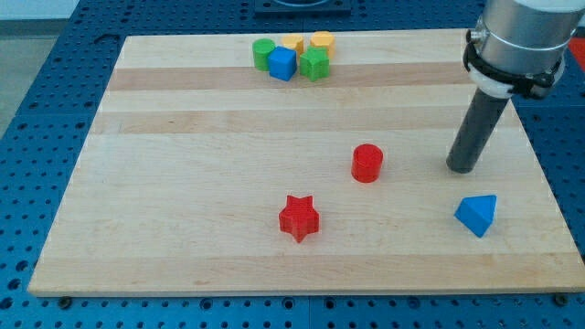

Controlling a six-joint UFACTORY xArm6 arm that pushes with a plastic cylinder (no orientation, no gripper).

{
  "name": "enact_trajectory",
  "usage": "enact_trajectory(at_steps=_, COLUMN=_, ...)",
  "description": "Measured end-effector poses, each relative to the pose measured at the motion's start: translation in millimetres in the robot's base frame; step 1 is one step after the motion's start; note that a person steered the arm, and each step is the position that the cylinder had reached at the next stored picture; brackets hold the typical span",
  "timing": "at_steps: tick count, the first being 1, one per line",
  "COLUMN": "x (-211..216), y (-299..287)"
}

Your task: Slide the red circle towards the center of the board

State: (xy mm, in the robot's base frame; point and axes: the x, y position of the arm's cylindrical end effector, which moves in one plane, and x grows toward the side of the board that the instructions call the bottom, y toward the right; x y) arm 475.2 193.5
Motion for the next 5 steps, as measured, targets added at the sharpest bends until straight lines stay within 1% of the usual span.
enact_trajectory(at_steps=2, x=2.8, y=-43.3)
enact_trajectory(at_steps=3, x=3.9, y=-49.4)
enact_trajectory(at_steps=5, x=3.9, y=-80.6)
